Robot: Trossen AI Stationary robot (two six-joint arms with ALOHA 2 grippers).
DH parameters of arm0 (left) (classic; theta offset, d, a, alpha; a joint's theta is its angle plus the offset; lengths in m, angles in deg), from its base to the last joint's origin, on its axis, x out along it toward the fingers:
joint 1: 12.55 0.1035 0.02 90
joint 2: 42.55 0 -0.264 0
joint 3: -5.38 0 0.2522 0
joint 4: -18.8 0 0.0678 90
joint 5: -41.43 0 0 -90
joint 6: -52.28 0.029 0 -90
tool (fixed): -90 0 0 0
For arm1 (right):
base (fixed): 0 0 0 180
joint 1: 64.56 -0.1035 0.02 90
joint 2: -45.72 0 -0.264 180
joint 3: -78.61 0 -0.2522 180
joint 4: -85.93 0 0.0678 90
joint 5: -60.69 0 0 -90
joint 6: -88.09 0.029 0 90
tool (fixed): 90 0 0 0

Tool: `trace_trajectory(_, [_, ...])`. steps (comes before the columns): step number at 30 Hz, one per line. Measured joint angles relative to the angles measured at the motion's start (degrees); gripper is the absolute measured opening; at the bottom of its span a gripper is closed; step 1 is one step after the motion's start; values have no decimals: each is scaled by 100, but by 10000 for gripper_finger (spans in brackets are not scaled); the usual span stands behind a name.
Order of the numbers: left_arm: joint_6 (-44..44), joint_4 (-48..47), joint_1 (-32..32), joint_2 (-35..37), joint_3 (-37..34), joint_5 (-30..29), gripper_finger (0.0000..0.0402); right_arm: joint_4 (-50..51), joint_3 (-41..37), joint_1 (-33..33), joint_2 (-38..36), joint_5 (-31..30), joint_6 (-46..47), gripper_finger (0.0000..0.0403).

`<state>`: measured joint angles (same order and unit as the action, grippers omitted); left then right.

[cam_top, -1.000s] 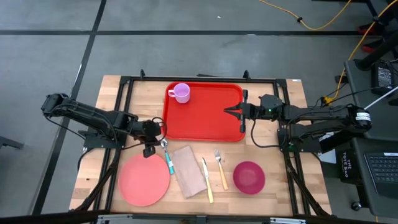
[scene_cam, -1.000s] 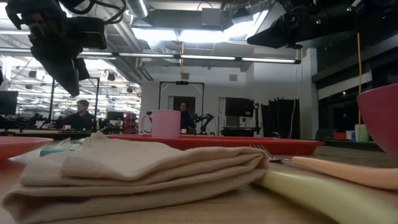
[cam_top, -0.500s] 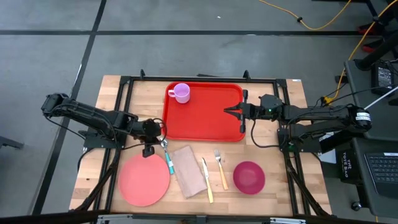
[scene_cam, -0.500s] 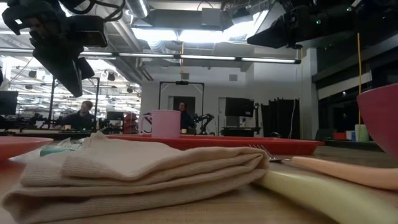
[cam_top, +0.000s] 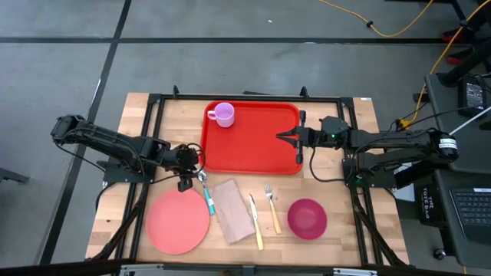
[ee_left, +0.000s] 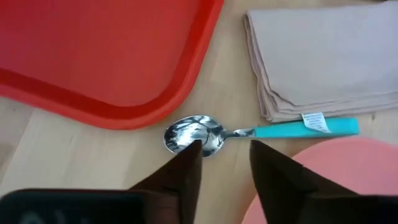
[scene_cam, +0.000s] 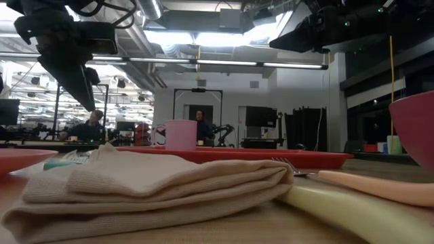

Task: Set up tray
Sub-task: Put the light pink plate in the middle of the red tray

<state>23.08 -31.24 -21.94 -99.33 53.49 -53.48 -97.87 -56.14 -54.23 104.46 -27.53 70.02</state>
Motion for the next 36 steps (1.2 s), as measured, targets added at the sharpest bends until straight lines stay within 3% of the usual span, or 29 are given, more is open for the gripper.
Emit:
trace_trajectory(6, [637,-1,0,0,0,361,179,0,0,0,0,0,-7,29])
trace_trajectory(9, [688,-2,-1,0,0,532,180,0,0,-2,0,0,-4,29])
trace_trajectory(14, [282,-25,-7,0,0,1437,163,0,0,-1,0,0,-4,29])
trace_trajectory(22, [20,-455,0,-66,-125,1195,149,-48,0,-2,0,0,-2,29])
trace_trajectory(28, [-25,-402,-2,-166,-341,1694,152,-76,0,-2,0,0,-5,29])
trace_trajectory(36, [-21,-373,0,-166,-494,1757,144,-83,0,-2,0,-4,-15,29])
